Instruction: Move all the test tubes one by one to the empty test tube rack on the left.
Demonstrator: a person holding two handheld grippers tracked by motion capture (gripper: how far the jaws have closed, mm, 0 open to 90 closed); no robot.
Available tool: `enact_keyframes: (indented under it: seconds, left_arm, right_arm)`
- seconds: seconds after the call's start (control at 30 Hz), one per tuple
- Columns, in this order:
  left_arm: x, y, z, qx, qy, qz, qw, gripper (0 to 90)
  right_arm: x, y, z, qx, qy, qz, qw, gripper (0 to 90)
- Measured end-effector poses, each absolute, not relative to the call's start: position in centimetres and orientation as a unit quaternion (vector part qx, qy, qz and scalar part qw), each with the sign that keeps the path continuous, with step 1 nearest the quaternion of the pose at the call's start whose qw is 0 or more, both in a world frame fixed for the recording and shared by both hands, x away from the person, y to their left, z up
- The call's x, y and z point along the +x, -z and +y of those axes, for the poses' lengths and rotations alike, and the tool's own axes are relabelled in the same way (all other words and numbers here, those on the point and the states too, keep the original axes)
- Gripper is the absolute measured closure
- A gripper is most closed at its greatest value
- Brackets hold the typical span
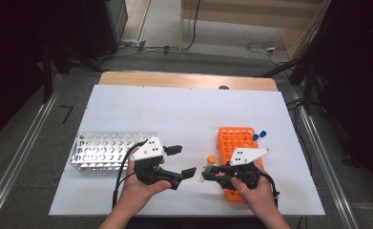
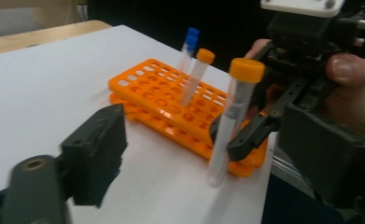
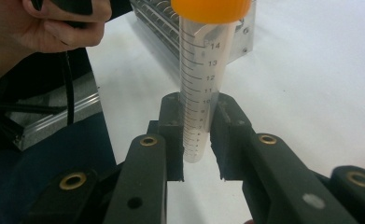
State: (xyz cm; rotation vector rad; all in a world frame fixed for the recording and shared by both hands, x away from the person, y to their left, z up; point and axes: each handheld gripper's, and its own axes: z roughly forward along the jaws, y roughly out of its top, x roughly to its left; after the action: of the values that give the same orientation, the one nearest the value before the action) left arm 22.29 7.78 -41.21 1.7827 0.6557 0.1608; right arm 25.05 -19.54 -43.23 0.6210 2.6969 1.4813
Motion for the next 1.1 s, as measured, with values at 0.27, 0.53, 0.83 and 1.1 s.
enact_keyframes:
  seconds: [0.27,0.53,0.83,1.1]
  left_arm:
    - [22.0,41.6,6.0,0.78,-0.055,0.258,0.568,38.7]
    - [21.9,41.9,5.2,0.786,-0.042,0.249,0.564,57.9]
    - [21.6,41.9,5.0,0.792,-0.064,0.24,0.557,74.3]
    - [21.8,41.6,5.7,0.781,-0.078,0.25,0.566,74.6]
  right_arm:
    - [24.8,43.5,-18.5,0.191,-0.466,0.864,-0.006,72.8]
    - [23.8,43.3,-17.4,0.173,-0.464,0.869,-0.007,72.8]
    - [23.7,43.4,-17.1,0.175,-0.464,0.868,-0.013,72.7]
    - [23.9,43.2,-17.8,0.178,-0.483,0.857,-0.022,52.8]
